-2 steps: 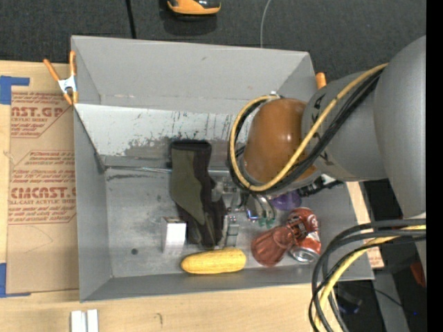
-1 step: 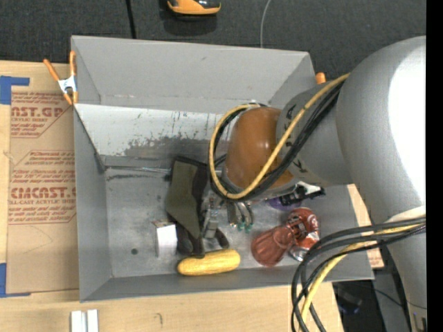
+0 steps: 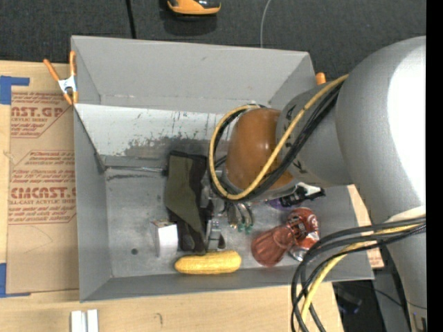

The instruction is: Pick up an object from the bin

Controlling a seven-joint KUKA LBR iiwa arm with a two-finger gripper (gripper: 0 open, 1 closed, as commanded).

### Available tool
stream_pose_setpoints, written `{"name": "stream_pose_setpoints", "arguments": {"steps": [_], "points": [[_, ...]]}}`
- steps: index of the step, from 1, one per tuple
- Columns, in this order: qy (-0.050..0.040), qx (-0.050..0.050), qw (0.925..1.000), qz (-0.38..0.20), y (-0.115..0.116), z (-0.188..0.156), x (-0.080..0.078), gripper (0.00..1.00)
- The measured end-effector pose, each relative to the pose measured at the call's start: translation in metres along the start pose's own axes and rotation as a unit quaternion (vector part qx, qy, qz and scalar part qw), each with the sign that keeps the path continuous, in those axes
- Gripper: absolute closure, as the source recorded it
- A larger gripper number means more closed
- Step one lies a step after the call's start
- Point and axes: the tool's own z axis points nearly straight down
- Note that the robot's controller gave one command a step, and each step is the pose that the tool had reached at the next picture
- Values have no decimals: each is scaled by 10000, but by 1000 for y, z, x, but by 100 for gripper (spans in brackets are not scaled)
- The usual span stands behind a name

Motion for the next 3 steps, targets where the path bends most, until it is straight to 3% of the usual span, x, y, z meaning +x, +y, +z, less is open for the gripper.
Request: {"name": "stream_pose_setpoints", "arguments": {"steps": [1, 2, 3], "points": [[-21, -6, 10000, 4, 0, -1, -1, 100], [1, -1, 10000, 1, 0, 0, 0, 0], [-19, -7, 10000, 4, 0, -1, -1, 100]]}}
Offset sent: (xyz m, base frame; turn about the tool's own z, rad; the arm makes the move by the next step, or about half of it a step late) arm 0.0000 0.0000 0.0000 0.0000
